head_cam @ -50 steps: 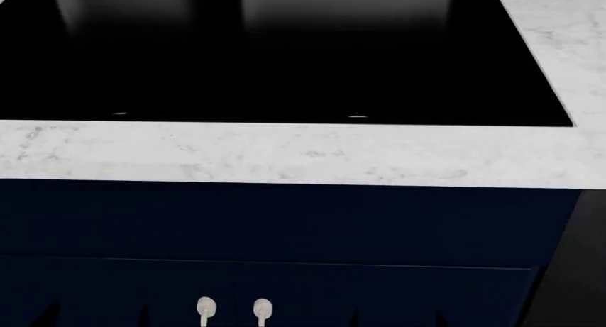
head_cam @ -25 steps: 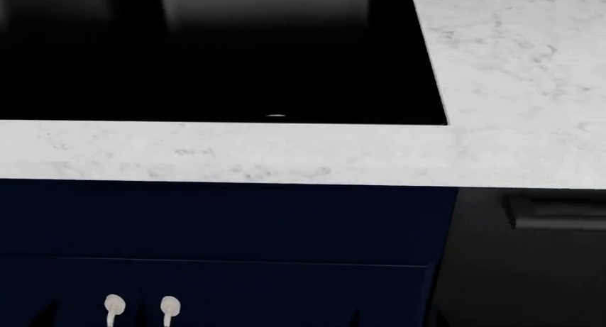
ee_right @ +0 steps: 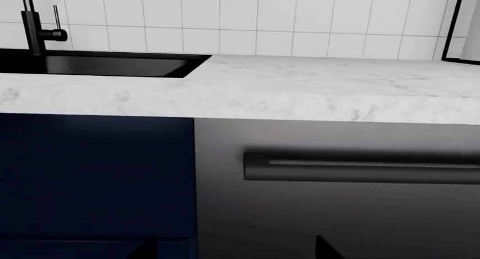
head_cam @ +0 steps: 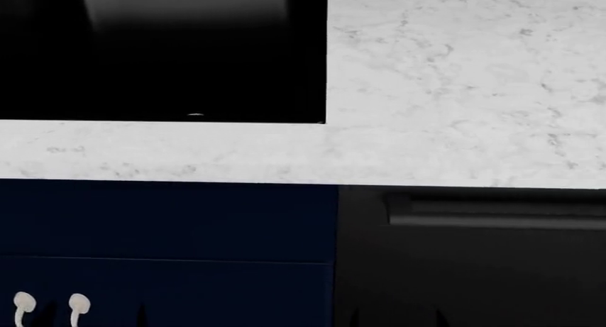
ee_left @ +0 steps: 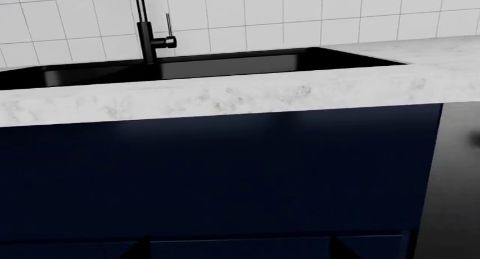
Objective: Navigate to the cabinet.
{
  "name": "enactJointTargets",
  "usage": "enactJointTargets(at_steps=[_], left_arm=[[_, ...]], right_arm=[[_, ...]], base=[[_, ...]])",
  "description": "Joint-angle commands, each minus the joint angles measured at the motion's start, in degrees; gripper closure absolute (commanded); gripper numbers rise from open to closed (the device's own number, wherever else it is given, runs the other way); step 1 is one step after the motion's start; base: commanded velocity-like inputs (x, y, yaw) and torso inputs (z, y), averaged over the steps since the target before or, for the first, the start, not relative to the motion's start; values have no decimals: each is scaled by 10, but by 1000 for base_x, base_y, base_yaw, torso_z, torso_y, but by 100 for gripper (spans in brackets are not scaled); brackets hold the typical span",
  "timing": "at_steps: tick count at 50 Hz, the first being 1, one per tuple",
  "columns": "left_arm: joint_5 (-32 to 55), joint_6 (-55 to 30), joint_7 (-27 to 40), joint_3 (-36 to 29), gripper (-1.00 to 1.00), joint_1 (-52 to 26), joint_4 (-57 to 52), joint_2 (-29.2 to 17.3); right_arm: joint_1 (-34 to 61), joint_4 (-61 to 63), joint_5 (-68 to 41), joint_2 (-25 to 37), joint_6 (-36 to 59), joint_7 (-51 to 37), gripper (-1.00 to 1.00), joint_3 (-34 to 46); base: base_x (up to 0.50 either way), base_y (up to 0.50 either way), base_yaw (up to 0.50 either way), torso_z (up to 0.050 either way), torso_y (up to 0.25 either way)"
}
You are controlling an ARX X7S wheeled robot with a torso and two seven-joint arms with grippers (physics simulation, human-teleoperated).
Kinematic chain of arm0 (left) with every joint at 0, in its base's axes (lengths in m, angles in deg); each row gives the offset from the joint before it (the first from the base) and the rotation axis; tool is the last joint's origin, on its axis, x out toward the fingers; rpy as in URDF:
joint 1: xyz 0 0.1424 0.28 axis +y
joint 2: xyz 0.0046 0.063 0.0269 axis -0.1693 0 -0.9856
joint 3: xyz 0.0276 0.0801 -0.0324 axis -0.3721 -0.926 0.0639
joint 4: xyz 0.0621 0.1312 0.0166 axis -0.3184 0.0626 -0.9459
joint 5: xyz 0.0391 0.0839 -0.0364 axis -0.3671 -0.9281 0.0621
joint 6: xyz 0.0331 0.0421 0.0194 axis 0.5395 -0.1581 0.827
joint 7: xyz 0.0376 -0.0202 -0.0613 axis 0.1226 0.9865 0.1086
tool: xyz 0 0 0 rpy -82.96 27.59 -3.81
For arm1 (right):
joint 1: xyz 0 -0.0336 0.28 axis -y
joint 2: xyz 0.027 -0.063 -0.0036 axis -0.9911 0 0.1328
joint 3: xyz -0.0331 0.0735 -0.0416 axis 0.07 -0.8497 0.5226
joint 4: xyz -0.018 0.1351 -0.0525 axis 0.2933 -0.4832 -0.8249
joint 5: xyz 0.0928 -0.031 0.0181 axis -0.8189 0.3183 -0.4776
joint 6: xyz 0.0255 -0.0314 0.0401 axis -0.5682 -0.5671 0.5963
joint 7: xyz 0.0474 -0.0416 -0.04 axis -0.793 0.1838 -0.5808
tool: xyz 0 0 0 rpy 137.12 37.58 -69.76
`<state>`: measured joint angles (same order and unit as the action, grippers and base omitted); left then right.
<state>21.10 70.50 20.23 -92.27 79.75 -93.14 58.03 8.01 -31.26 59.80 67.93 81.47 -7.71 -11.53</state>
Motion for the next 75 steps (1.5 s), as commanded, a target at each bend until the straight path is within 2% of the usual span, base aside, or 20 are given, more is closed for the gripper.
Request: enactJointTargets(at_steps=[1,75], left_arm=[[1,1,5,-5,-100,-2,2,-3],[19,9,22,-23,-100,0,-4,-22]], right_arm=[[2,-1,-10,3,-2,-3,-100,-1],[3,4,-16,20,-1,-31,-100,23]], base=[[-1,-500,0,0,0],[-1,-500,0,0,0]])
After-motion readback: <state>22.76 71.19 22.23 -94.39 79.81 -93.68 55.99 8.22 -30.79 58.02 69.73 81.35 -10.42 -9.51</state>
